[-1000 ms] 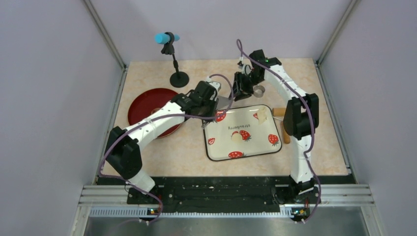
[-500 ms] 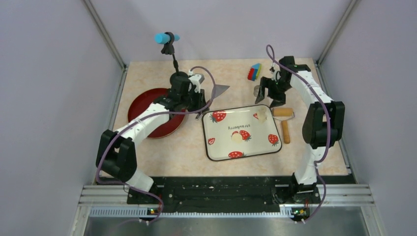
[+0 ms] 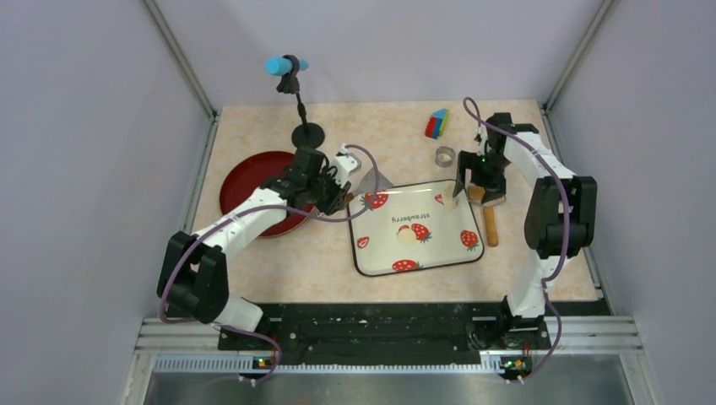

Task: Roll out the dumpling wrappers from the dough

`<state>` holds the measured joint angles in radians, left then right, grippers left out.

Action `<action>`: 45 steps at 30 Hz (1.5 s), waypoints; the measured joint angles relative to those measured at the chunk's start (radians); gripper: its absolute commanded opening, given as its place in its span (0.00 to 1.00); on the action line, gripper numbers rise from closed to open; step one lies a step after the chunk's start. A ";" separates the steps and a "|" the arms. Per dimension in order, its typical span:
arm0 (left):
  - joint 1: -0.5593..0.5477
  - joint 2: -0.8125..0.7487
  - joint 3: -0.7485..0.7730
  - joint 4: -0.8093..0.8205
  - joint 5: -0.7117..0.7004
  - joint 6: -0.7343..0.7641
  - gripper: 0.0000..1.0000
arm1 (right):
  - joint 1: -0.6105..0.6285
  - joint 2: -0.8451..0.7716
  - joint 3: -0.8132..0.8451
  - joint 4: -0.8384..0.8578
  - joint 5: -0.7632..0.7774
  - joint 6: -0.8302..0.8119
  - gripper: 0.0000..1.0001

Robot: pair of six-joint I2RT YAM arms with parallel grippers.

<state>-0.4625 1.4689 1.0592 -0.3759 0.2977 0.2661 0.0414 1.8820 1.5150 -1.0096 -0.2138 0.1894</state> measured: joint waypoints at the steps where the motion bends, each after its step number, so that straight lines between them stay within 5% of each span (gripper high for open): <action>1: -0.003 0.000 -0.014 -0.008 -0.008 0.027 0.00 | 0.000 0.000 -0.012 0.000 0.002 -0.003 0.84; 14: -0.169 0.000 -0.066 -0.072 -0.175 0.243 0.00 | 0.000 0.001 -0.081 0.000 0.039 -0.006 0.88; 45: -0.250 0.068 -0.119 -0.070 -0.278 0.395 0.00 | 0.000 0.013 -0.102 0.002 0.033 -0.006 0.90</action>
<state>-0.7128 1.5364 0.9405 -0.4458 0.0196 0.6613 0.0414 1.8950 1.4132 -1.0080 -0.1810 0.1829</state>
